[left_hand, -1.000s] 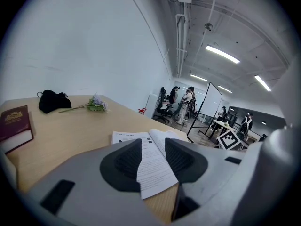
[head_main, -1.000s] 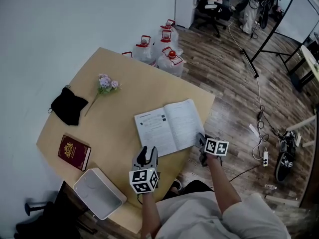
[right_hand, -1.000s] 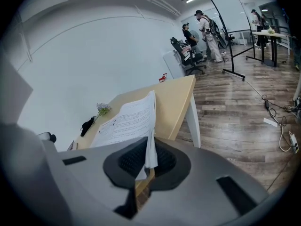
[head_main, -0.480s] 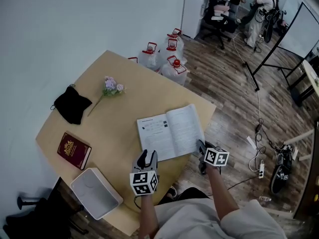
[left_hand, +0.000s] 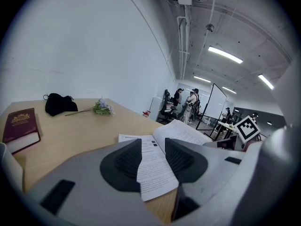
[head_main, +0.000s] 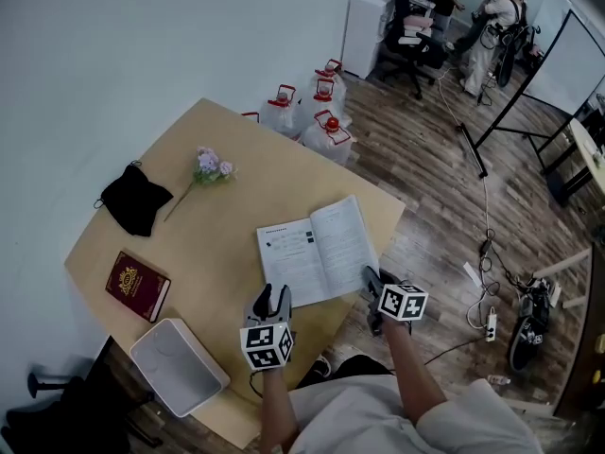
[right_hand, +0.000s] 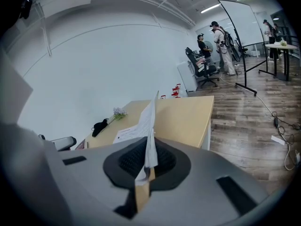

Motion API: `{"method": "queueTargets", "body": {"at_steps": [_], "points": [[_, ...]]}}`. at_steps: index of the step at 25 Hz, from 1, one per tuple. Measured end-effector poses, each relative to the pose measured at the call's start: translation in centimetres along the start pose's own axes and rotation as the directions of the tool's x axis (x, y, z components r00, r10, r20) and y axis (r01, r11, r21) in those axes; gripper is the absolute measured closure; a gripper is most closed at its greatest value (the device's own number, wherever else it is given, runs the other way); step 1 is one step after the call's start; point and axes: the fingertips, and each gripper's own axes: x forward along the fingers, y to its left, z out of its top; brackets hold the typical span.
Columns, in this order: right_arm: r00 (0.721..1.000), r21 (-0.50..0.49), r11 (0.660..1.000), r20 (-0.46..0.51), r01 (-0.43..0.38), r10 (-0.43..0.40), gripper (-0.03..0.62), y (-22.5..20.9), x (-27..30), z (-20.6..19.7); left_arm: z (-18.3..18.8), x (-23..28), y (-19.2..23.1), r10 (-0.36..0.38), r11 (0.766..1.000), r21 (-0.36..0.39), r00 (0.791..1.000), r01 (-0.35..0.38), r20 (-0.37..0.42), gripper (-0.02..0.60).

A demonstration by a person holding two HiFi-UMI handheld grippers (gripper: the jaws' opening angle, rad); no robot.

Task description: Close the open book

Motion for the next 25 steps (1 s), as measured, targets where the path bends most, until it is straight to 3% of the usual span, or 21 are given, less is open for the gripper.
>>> {"method": "queueTargets", "body": {"at_steps": [10,25], "points": [[0.998,-0.033,0.997,-0.004,-0.066,0.066,0.577,3.9,0.1,0.4,-0.3,-0.4,0.2,0.004,1.0,0.018,1.0,-0.004,-0.005,0.416],[0.989,-0.178,0.974,-0.078,-0.141,0.129,0.577,11.5,2.1,-0.9,-0.2,-1.5,1.6,0.032,0.999,0.005,0.999,-0.032,0.012,0.417]]}}
